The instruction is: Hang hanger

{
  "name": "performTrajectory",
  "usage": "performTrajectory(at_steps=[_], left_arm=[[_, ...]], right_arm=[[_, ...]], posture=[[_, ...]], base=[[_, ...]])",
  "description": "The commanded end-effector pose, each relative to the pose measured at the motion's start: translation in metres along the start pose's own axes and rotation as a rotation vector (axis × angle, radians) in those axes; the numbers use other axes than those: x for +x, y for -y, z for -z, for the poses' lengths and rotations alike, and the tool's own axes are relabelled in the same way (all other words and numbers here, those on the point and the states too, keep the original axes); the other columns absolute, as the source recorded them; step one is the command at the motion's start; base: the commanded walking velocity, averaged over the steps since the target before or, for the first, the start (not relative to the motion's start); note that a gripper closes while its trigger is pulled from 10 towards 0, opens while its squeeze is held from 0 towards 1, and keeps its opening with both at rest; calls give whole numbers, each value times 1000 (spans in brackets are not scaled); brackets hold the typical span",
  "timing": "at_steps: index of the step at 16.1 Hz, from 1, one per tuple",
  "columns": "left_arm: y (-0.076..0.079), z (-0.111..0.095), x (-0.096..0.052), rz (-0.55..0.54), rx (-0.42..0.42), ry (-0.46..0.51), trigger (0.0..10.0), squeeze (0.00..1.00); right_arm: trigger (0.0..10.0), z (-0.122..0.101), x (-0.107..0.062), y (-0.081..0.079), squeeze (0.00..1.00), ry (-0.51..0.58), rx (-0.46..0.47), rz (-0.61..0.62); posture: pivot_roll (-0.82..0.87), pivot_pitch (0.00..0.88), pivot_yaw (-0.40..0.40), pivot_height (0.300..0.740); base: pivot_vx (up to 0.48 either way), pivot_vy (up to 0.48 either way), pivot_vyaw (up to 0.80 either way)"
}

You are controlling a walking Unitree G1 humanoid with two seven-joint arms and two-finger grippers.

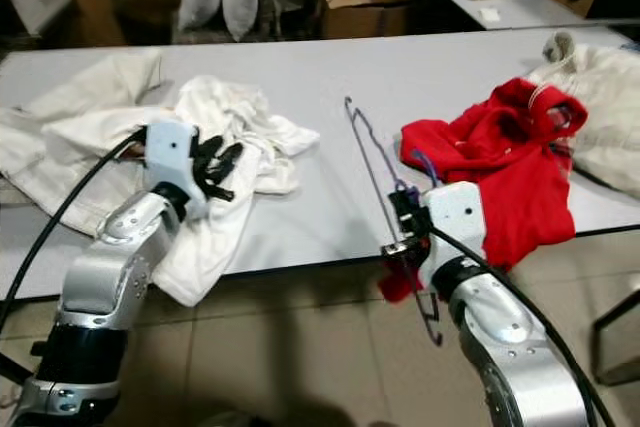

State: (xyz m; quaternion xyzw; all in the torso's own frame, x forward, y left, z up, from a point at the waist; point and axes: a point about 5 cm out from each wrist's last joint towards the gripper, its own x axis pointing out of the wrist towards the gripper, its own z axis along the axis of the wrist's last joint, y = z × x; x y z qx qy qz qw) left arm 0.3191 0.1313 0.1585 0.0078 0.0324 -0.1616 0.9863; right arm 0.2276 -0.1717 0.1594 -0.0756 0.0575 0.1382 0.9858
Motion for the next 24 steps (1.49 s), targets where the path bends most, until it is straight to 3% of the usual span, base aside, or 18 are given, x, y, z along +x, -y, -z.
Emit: performTrajectory(at_steps=[1, 3, 5, 7, 8, 9, 14, 15, 19, 20, 21, 24], left_arm=[[3, -7, 5, -3, 8, 26, 10000, 0], [4, -8, 10, -3, -25, 10, 10000, 0], [-1, 3, 14, -11, 9, -44, 10000, 0], [-9, 9, 22, -54, 39, -79, 10000, 0], [-15, 16, 28, -66, 63, -109, 10000, 675], [-21, 24, 33, -92, 116, -147, 10000, 1000], [-29, 34, 52, -133, 320, -210, 10000, 976], [-31, 40, 52, -141, 357, -237, 10000, 0], [-30, 68, 47, -103, 401, -378, 10000, 0], [-32, 69, 46, -122, 399, -384, 4510, 0], [-34, 69, 46, -140, 380, -379, 0, 0], [-34, 69, 47, -127, 364, -381, 0, 0]], right_arm=[[10000, 0, 0, 7, 0, -4, -3, 29], [10000, -1, -3, 14, 0, 9, 22, 62], [10000, 3, -3, 22, 0, -4, 13, 102], [10000, -1, -7, 21, 0, 18, 39, 63], [10000, 3, -9, 20, 0, 2, 24, 36], [10000, 3, -9, 19, 0, 0, 25, 24], [10000, 4, -2, 11, 0, -9, 11, -68], [10000, 4, -2, 8, 0, -9, 8, -85], [10000, 7, -3, 5, 0, -20, 6, -97], [10000, 7, -4, 4, 0, -19, 8, -99], [10000, 8, -4, 3, 0, -19, 9, -99], [10000, 10, -2, 3, 0, -22, 11, -94]], posture=[[-59, 0, 41, 740], [-76, 0, 47, 740], [-85, 0, 59, 740], [-90, 0, 68, 740], [-94, 0, 67, 740], [-95, 0, 68, 740], [-90, 0, 59, 740], [-90, 0, 61, 740], [-92, 0, 65, 740], [-93, 0, 72, 740], [-93, 0, 72, 740], [-84, 0, 75, 740]], base=[[0, -480, 0], [0, -240, 0], [0, 0, 0], [0, 0, 0], [0, 0, 0], [0, 0, 0], [0, 0, 0], [0, 0, 0], [0, 0, 0], [0, 0, 0], [0, 0, 0], [0, 0, 0]])
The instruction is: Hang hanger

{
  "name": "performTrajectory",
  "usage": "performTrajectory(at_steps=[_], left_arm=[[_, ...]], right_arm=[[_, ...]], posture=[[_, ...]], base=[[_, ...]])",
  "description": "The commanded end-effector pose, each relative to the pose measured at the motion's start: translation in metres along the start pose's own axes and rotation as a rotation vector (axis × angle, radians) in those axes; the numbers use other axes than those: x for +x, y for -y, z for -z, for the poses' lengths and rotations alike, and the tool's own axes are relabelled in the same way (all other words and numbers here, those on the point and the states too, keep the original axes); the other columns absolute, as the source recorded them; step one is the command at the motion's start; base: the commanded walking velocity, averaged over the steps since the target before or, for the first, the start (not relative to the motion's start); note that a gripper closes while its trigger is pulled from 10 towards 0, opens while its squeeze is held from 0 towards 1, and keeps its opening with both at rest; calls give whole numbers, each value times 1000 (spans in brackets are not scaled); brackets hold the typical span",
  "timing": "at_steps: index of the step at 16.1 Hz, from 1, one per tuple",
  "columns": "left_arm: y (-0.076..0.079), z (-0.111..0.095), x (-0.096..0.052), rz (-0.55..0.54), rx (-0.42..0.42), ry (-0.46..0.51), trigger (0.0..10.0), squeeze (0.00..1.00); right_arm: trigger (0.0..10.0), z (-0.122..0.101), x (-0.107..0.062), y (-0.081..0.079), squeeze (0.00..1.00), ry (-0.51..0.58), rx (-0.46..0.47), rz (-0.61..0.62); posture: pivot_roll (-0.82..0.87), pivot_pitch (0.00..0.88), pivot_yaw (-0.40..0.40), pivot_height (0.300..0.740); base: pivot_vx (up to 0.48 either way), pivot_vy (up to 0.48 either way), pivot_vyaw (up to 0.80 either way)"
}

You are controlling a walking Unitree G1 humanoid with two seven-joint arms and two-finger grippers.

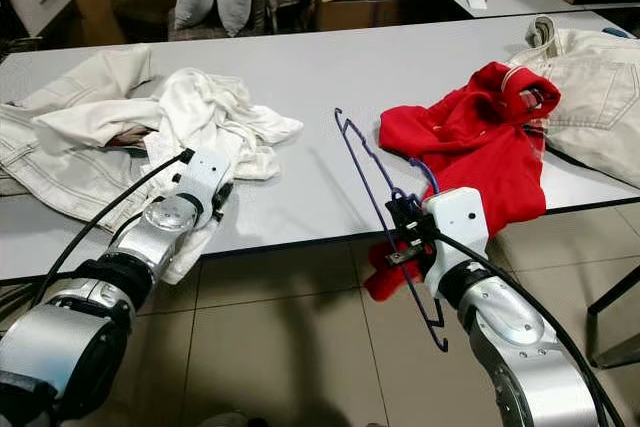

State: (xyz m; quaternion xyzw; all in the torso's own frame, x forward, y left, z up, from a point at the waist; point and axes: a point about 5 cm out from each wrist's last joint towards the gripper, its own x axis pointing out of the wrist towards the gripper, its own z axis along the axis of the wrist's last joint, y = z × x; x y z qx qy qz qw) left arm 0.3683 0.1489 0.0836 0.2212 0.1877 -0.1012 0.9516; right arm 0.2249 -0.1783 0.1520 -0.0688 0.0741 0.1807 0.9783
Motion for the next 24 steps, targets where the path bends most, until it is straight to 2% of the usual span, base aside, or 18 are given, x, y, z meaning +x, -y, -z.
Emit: performTrajectory(at_steps=[1, 8, 12, 14, 16, 17, 18, 19, 20, 21, 22, 23, 24], left_arm=[[-2, 0, 0, 1, -5, -4, 0, 0], [4, 13, -1, 49, 14, -54, 0, 0], [5, 15, -1, 72, -21, -53, 0, 0], [7, 8, -1, 121, -42, -2, 0, 0], [6, -14, -1, 213, -110, 122, 0, 0], [5, -19, -1, 231, -122, 152, 0, 0], [-3, -39, -3, 265, -164, 251, 0, 0], [-28, -70, -9, 276, -211, 405, 0, 0], [-39, -80, -11, 263, -232, 448, 0, 0], [-71, -103, -22, 221, -290, 578, 0, 0], [-78, -108, -25, 208, -313, 605, 0, 0], [-106, -126, -37, 156, -424, 723, 0, 0], [-125, -138, -48, 118, -508, 814, 0, 0]], right_arm=[[10000, 1, 2, -1, 0, 1, -3, -8], [10000, 2, 4, -1, 0, 3, -10, -12], [10000, 2, 5, 0, 0, 2, -18, -9], [10000, 1, 7, 1, 0, 5, -23, -5], [10000, -1, 10, 9, 0, 20, -35, 48], [10000, -2, 11, 11, 0, 24, -37, 65], [10000, -4, 12, 18, 0, 34, -26, 114], [10000, -6, 13, 28, 0, 49, -14, 171], [10000, -7, 13, 30, 0, 54, -9, 184], [10000, -8, 13, 33, 0, 67, 6, 207], [10000, -8, 13, 34, 0, 70, 9, 212], [10000, -10, 13, 36, 0, 83, 18, 232], [10000, -11, 13, 37, 0, 93, 26, 248]], posture=[[-80, 0, 74, 740], [-83, 0, 79, 740], [-86, 0, 76, 740], [-83, 0, 73, 740], [-76, 0, 67, 740], [-76, 0, 67, 740], [-71, 0, 63, 740], [-61, 0, 58, 740], [-59, 0, 57, 740], [-55, 0, 55, 740], [-55, 0, 55, 740], [-50, 0, 53, 740], [-50, 0, 53, 740]], base=[[0, 0, 0], [0, 0, 0], [0, 0, 0], [0, 0, 0], [0, 0, 0], [0, 0, 0], [0, 0, 0], [0, 0, 0], [0, 0, 0], [0, 0, 0], [0, 0, 0], [0, 0, 0], [0, 0, 0]])
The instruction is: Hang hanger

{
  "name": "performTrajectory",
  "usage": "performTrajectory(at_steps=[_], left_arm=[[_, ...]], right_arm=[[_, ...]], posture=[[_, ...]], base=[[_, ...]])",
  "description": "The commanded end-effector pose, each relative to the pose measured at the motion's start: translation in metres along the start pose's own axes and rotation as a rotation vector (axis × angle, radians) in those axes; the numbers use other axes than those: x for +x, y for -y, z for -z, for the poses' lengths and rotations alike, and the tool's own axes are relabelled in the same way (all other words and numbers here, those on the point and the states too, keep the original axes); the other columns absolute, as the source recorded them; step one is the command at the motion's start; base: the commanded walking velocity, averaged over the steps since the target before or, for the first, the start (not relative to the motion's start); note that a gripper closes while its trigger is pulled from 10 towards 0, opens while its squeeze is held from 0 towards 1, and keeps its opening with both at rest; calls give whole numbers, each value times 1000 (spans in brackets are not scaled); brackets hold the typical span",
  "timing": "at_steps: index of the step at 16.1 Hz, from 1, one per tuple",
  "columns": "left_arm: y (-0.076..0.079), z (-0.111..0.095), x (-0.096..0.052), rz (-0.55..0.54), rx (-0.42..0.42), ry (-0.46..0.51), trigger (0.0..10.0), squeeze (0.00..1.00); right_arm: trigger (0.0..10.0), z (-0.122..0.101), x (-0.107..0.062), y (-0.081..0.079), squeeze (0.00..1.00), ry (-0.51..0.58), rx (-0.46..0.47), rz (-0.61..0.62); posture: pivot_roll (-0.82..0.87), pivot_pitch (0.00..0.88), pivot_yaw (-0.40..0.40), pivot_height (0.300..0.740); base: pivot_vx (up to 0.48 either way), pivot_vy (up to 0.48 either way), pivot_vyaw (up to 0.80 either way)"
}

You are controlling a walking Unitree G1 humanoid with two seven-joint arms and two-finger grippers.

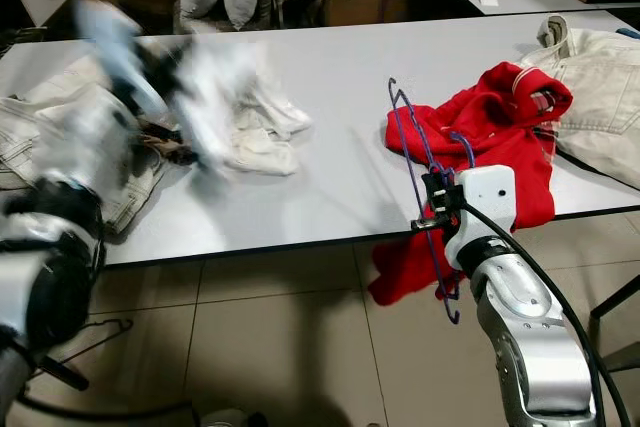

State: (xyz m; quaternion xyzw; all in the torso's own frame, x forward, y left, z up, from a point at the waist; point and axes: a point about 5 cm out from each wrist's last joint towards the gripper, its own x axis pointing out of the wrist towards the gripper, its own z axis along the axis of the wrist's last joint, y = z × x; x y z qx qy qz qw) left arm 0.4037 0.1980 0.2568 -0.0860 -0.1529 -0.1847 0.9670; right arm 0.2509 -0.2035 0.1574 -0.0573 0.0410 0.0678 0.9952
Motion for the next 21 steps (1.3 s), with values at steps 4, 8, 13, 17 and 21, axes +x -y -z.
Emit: performTrajectory(at_steps=[4, 8, 13, 17, 21], left_arm=[[-44, -55, -11, -170, -42, 181, 0, 0], [-46, -11, -28, -113, 129, -79, 0, 0], [-26, 16, -37, 153, 211, -248, 0, 0], [-26, -80, -15, 151, -380, 394, 0, 0], [-24, 24, -38, 112, 12, -261, 0, 0]], right_arm=[[10000, -8, 2, 7, 0, 55, 21, 52], [10000, -7, 0, 7, 0, 58, 26, 60], [10000, -4, 1, 2, 0, 45, 22, 23], [10000, -9, 3, 4, 0, 73, 30, 36], [10000, -5, 1, -1, 0, 63, 26, 31]], posture=[[-38, 0, 52, 740], [-44, 0, 60, 740], [-30, 0, 42, 740], [-30, 0, 42, 740], [-40, 0, 58, 740]], base=[[0, 0, 0], [0, 0, 0], [0, 0, 0], [0, 0, 0], [0, 0, 0]])
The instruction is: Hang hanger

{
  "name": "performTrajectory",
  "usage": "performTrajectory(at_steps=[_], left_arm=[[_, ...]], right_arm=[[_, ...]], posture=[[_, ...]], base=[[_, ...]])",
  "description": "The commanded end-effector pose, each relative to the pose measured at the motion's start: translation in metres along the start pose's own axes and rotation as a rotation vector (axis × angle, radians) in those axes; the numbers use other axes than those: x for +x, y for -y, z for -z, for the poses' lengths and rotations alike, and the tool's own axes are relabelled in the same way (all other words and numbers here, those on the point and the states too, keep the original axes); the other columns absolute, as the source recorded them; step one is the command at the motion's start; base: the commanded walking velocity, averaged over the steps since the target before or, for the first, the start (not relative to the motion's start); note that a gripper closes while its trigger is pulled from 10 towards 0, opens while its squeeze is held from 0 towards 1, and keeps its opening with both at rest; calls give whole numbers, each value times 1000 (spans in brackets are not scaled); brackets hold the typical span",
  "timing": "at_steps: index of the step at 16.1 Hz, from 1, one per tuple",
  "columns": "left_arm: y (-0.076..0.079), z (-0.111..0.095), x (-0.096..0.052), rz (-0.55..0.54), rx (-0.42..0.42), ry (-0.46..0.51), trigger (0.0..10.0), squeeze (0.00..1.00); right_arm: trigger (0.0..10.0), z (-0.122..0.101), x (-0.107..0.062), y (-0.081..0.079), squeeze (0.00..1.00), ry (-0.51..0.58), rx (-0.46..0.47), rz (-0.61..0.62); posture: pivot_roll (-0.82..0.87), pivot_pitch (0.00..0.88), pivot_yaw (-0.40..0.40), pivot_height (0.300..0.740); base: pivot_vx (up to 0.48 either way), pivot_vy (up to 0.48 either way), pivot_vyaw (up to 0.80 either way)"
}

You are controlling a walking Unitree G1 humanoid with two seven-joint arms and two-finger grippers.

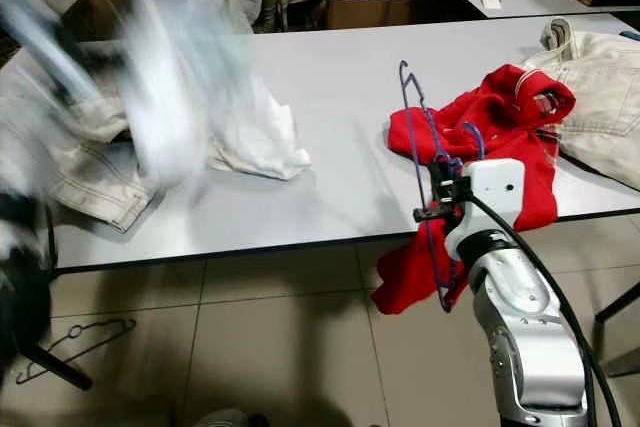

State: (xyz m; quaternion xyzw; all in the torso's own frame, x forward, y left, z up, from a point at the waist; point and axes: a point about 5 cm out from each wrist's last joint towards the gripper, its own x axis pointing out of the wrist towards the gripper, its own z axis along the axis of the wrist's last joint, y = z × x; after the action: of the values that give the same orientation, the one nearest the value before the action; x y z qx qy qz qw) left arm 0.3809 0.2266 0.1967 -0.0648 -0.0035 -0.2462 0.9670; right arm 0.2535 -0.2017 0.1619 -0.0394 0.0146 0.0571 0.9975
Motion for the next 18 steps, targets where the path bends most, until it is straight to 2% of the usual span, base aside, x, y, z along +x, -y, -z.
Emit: performTrajectory(at_steps=[1, 2, 4, 6, 7, 8, 9, 10, 11, 12, 13, 14, 15, 17, 18], left_arm=[[-4, 0, -1, -30, 119, -89, 0, 0], [-6, 21, -8, -44, 247, -235, 0, 0], [-11, 31, -15, -56, 345, -330, 0, 0], [-18, 29, -20, -85, 419, -366, 0, 0], [-14, 22, -21, -5, 347, -333, 0, 0], [3, 15, -19, 187, 269, -251, 0, 0], [7, 10, -19, 227, 252, -213, 0, 0], [4, -20, -14, 161, 111, -3, 0, 0], [-6, -43, -14, 64, 2, 177, 0, 0], [-11, -52, -15, 27, -52, 253, 0, 0], [-24, -69, -23, -52, -151, 396, 0, 0], [-26, -75, -26, -59, -183, 435, 0, 0], [-21, -70, -25, -21, -133, 380, 0, 0], [-16, -60, -22, 12, -126, 336, 0, 0], [-10, -51, -14, 7, -84, 266, 0, 0]], right_arm=[[10000, 0, -2, -1, 0, 6, -9, 7], [10000, 1, -3, 0, 0, 2, -12, 6], [10000, 1, -3, 0, 0, -2, -14, 4], [10000, 2, -3, -1, 0, -7, -16, 0], [10000, 3, -3, -1, 0, -10, -16, -4], [10000, 2, -2, 0, 0, -9, -12, -4], [10000, 2, -2, 0, 0, -9, -12, -4], [10000, 1, -1, 1, 0, -3, -5, 0], [10000, 1, 0, 1, 0, -1, -1, 1], [10000, 1, 0, 1, 0, -1, -1, 0], [10000, 0, 0, 0, 0, 3, 0, -3], [10000, 0, 1, 1, 0, 5, 0, -4], [10000, -1, 2, 1, 0, 6, 1, -4], [10000, -1, 2, 0, 0, 9, 0, -6], [10000, -2, 3, 0, 0, 10, -1, -8]], posture=[[-44, 0, 61, 740], [-44, 0, 61, 740], [-42, 0, 56, 740], [-39, 0, 53, 740], [-36, 0, 50, 740], [-35, 0, 49, 740], [-35, 0, 49, 740], [-29, 0, 45, 740], [-30, 0, 45, 740], [-30, 0, 45, 740], [-29, 0, 44, 740], [-28, 0, 43, 740], [-26, 0, 42, 740], [-26, 0, 42, 740], [-31, 0, 42, 740]], base=[[0, 0, 0], [0, 0, 0], [0, 0, 0], [0, 0, 0], [0, 0, 0], [0, 0, 0], [0, 0, 0], [0, 0, 0], [0, 0, 0], [0, 0, 0], [0, 0, 0], [0, 0, 0], [0, 0, 0], [0, 0, 0], [0, 0, 0]])
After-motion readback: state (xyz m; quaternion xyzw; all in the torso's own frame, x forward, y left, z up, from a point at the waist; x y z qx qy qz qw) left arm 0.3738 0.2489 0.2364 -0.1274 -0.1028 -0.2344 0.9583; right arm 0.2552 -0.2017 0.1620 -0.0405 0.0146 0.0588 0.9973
